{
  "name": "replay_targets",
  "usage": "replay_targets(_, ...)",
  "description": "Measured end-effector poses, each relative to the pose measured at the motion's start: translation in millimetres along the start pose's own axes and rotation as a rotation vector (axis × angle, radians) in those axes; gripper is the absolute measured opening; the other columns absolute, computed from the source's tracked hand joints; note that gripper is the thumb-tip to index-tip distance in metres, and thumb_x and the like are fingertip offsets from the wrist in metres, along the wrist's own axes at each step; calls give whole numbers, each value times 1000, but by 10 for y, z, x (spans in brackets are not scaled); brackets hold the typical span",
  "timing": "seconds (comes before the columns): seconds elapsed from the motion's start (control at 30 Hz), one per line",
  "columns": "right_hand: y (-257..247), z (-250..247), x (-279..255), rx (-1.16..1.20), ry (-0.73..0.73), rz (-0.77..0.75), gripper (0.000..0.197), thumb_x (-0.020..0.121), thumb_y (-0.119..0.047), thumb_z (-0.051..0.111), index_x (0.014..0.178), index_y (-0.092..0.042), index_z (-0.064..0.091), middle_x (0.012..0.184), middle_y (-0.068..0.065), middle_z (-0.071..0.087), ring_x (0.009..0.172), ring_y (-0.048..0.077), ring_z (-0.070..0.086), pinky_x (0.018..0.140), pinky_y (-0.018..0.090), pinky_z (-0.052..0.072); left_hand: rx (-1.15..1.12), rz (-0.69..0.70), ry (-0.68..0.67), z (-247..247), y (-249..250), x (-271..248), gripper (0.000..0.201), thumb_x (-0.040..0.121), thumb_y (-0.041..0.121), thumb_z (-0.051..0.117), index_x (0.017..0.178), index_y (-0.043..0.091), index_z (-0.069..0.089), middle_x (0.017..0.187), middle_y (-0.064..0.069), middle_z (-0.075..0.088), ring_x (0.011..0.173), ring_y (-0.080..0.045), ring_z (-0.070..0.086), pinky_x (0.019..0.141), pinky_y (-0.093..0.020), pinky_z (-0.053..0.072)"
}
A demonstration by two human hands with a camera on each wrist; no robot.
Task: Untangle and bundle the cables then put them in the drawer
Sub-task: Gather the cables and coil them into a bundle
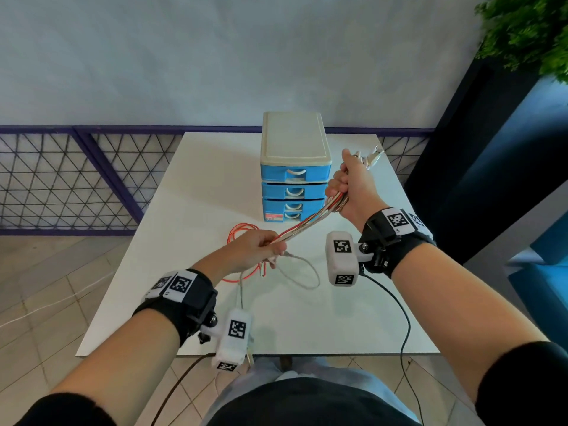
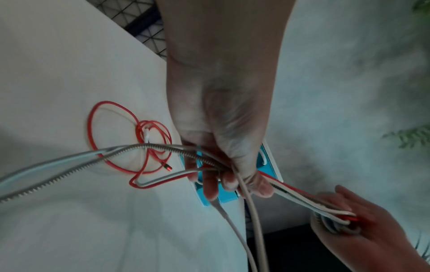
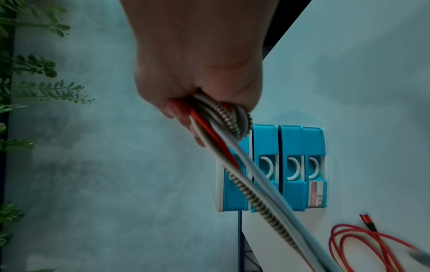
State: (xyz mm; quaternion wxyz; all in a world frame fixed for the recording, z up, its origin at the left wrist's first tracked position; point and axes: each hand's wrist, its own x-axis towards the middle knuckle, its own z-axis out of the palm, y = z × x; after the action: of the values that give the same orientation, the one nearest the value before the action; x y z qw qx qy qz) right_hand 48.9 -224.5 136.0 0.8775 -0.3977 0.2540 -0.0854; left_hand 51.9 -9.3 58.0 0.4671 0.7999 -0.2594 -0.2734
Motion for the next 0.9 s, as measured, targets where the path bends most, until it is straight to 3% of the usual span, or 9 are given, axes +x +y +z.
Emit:
replay_targets(0.17, 83, 8, -28, 11, -34, 60, 38, 93, -34, 59, 65, -18, 40, 46, -6, 29, 37, 6, 27, 38, 21, 34, 509, 51, 93, -94, -111, 75, 17, 91, 37, 58, 76, 32, 51, 68, 9, 55, 64, -9, 53, 61, -29, 39)
replay_targets(0.3, 112, 11, -5, 15, -64, 65, 36, 94, -33, 58, 65, -19, 41, 46, -7, 29, 37, 6, 28, 39, 21, 33, 623, 68, 80, -140, -192, 127, 14, 91, 34, 55, 78, 28, 52, 68, 7, 57, 66, -15, 54, 63, -34, 42)
replay_targets(0.37, 108, 6, -1, 14, -67, 64, 36, 94, -34, 58, 66, -19, 41, 46, -7, 29, 37, 6, 28, 40, 21, 34, 471, 37, 128, -130, -209, 130, 11, 91, 27, 57, 80, 24, 57, 71, 8, 62, 66, -13, 56, 65, -31, 44)
replay_targets(0.43, 70, -10, 2, 30, -53, 52, 35, 94, -34, 58, 66, -18, 41, 45, -7, 30, 36, 6, 29, 40, 20, 33, 172, 11, 193, -106, -197, 113, 14, 91, 18, 59, 77, 20, 60, 72, 7, 65, 72, -12, 61, 67, -26, 46)
replay_targets(0.5, 15, -34, 12, 49, -32, 38, 36, 94, -34, 57, 65, -19, 41, 43, -7, 31, 34, 6, 30, 39, 19, 33, -138, -11, 169, -87, -166, 76, 14, 92, 10, 57, 78, 11, 61, 74, -1, 65, 83, -13, 67, 74, -20, 49)
replay_targets(0.63, -31, -67, 35, 75, 0, 18, 36, 94, -34, 56, 65, -19, 41, 45, -7, 30, 35, 6, 29, 40, 18, 32, -642, -117, 68, -88, -190, 39, 20, 98, 13, 47, 84, 7, 61, 68, -3, 55, 71, -19, 62, 82, -31, 48)
replay_targets(0.73, -37, -92, 44, 73, 18, 13, 37, 94, -35, 57, 64, -20, 41, 45, -8, 30, 37, 6, 29, 44, 20, 32, -817, -163, 61, -77, -140, -4, 27, 98, 26, 45, 88, 5, 58, 63, -1, 43, 51, -11, 42, 61, -25, 52)
replay_targets(0.8, -42, -106, 45, 68, 28, 7, 36, 94, -35, 57, 64, -20, 42, 45, -8, 31, 38, 6, 29, 46, 20, 32, -781, -180, 63, -79, -110, -47, 34, 92, 40, 49, 90, 8, 59, 58, 4, 36, 41, -6, 26, 42, -19, 40)
replay_targets(0.9, -67, -106, 37, 63, 33, -10, 35, 95, -35, 56, 66, -20, 41, 45, -8, 31, 37, 6, 29, 45, 20, 32, -624, -175, 50, -88, -95, -102, 44, 82, 55, 51, 80, 11, 60, 51, 5, 31, 37, -7, 16, 35, -16, 21)
